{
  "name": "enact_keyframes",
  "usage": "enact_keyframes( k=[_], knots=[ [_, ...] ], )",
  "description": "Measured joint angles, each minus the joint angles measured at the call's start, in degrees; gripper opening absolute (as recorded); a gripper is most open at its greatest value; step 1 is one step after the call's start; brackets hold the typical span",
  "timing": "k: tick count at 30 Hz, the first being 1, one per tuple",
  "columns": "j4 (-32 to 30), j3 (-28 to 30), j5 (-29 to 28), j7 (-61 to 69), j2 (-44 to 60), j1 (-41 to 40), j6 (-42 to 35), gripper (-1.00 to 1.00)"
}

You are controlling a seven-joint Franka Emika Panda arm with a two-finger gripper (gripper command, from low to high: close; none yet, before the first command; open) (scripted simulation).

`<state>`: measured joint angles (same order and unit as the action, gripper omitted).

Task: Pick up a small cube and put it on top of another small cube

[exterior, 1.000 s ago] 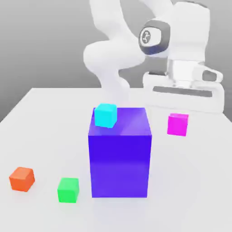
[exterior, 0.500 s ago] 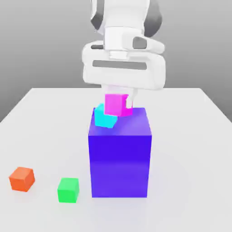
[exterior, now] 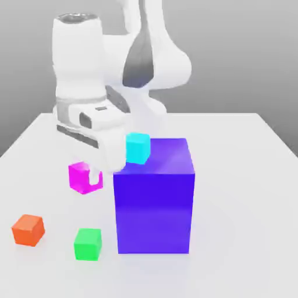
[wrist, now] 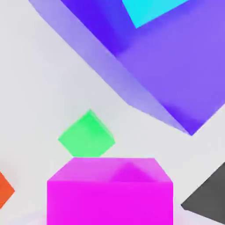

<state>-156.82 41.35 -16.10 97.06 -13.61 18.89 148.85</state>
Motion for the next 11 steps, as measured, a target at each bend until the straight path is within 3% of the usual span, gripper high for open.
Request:
enact_keyframes(
  k=[3, 7, 8, 11],
  knots=[
    [0.31, 1.73, 9.73, 7.03, 9.03, 2.53, 4.54, -1.00],
    [1.10, -8.38, 29.45, 21.18, 21.07, -3.33, 12.75, -1.00],
    [1.31, -10.44, 32.61, 23.48, 22.85, -4.79, 13.98, 1.00],
    [1.31, -10.44, 32.61, 23.48, 22.85, -4.81, 13.98, 1.00]
  ],
)
